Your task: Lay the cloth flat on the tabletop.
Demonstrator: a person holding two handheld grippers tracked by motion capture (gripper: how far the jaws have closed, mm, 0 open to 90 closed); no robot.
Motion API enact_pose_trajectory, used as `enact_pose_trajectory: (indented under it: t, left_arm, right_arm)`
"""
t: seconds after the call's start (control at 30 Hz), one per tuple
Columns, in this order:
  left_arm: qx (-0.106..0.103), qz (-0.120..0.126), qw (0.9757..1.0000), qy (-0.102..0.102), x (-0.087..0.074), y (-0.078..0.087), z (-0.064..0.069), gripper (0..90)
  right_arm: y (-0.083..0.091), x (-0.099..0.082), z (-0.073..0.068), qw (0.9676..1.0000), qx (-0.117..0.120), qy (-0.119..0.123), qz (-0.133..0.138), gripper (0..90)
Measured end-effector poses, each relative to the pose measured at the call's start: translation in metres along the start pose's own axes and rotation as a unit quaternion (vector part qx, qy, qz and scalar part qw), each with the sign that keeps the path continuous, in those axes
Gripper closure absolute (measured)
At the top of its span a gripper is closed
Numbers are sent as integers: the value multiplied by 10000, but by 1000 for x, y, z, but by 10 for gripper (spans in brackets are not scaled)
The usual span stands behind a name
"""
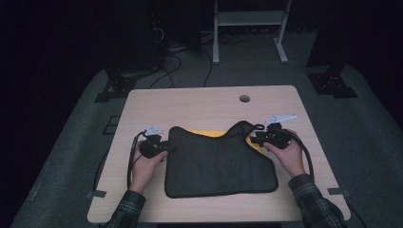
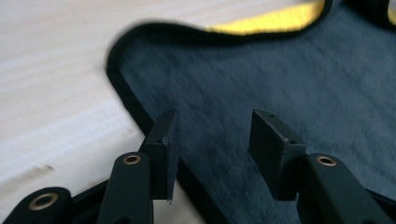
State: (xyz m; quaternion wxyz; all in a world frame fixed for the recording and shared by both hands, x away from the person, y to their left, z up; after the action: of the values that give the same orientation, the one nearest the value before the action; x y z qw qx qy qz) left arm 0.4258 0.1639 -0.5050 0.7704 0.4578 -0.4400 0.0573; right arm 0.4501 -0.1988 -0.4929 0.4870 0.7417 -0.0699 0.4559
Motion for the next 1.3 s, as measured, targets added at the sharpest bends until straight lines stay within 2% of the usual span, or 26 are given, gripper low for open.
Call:
enact_pose_trajectory:
  t: [0.13, 0.2, 0.27, 0.33, 0.37, 0.4, 0.43, 0.5, 0.6, 0.63, 0.67, 0.7, 0.77, 0.87, 0.97, 1.07, 1.17, 1.23, 1.3]
  left_arm:
    - [-34, -98, 9999, -83, -5, -7, 5, 503]
    - [-45, -174, 9997, -146, -7, -12, 7, 491]
    - [10, -162, 9997, -204, -9, -14, 8, 478]
    - [23, -190, 9995, -247, -9, -14, 9, 472]
    - [23, -190, 9995, -247, -9, -14, 9, 473]
    - [36, -143, 9996, -252, -9, -14, 9, 473]
    - [36, -143, 9996, -252, -9, -14, 9, 472]
    - [49, -129, 9995, -282, -10, -14, 9, 472]
    - [54, -136, 9995, -297, -10, -14, 10, 471]
    - [54, -136, 9995, -297, -10, -14, 10, 471]
    - [52, -134, 9994, -300, -10, -14, 10, 471]
    - [52, -134, 9994, -300, -10, -14, 10, 471]
    - [45, -132, 9994, -314, -10, -14, 9, 472]
    - [26, -110, 9994, -312, -10, -14, 10, 470]
    - [7, -91, 9995, -306, -10, -14, 9, 460]
    - [-40, -102, 9995, -296, -11, -14, 10, 433]
    - [-25, -119, 9995, -289, -11, -13, 11, 409]
    - [-22, -115, 9996, -270, -10, -10, 11, 402]
    - [-6, -92, 9996, -263, -11, -7, 12, 402]
  right_arm:
    - [-11, 0, -7, 9999, 145, -43, 2, 504]
    - [-17, 1, -9, 10000, 80, -46, 10, 493]
    - [-23, 2, -8, 10000, -17, -65, 23, 527]
    - [-28, 2, -5, 9998, -168, -109, 17, 627]
    - [-28, 2, -5, 9998, -168, -109, 17, 627]
    - [-29, 4, 0, 9994, -246, -210, 102, 793]
    - [-29, 4, 0, 9994, -246, -210, 102, 793]
    - [-28, 9, 9, 9980, -429, -344, 300, 856]
    - [-24, 13, 22, 9965, -610, -429, 369, 863]
    - [-24, 13, 22, 9965, -610, -429, 369, 863]
    - [-22, 15, 33, 9951, -768, -501, 379, 866]
    - [-22, 15, 33, 9951, -768, -501, 379, 866]
    - [-18, 14, 48, 9927, -1021, -540, 345, 879]
    - [-14, 6, 62, 9898, -1237, -672, 218, 841]
    - [-9, -4, 71, 9887, -1299, -749, 84, 721]
    - [0, -6, 71, 9902, -1197, -701, 174, 606]
    - [6, -6, 67, 9917, -1061, -675, 254, 552]
    - [12, -10, 61, 9934, -988, -506, 290, 495]
    - [15, -13, 57, 9937, -990, -396, 346, 482]
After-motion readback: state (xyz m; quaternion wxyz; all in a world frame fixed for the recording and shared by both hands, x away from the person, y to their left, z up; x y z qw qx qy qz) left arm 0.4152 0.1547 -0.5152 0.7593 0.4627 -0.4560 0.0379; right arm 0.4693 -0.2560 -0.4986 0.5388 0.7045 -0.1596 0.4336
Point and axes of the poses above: each handheld gripper's, and its own axes: y roughly backward along the jaws, x roughly out of its top, z roughly to its right, the point moved 7 cm from there along -y, roughly forward along the jaws, and after that the axes turned 4 degrees about -x, right-handed, at the moved point
